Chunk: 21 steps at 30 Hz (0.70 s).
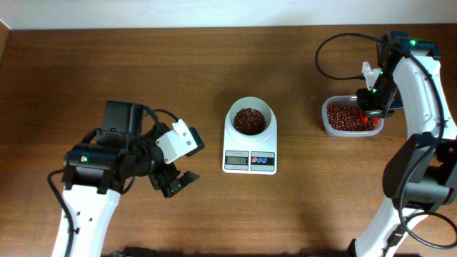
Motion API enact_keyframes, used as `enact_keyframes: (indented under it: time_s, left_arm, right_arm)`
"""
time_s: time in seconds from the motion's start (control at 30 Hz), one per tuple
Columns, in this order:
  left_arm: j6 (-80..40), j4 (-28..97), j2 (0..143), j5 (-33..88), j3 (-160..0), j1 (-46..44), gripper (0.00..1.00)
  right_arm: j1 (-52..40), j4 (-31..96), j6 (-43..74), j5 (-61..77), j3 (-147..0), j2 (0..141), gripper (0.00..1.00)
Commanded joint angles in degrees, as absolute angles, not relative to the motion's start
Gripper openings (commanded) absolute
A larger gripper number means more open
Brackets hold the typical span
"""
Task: Scoop and weigh 50g on scale
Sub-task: 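Move the scoop with the right gripper back to the bean tub, then dip the scoop into the red beans with the right gripper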
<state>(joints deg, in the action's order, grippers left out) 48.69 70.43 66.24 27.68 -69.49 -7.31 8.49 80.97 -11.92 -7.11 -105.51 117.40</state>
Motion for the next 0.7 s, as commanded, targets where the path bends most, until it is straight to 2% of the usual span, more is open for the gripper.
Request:
enact_keyframes:
  time_s: [0.0,0.67]
  left_arm:
    - [49.8,70.3,66.5,28.7,-69.3,-7.0,0.99]
    - [49.8,70.3,66.5,28.7,-69.3,-7.0,0.99]
  right_arm:
    - [8.3,81.2,-11.3,-6.2,-105.2,117.6,0.04]
    - [9.5,83.0,-14.7,10.0,-100.9,117.6,0.04]
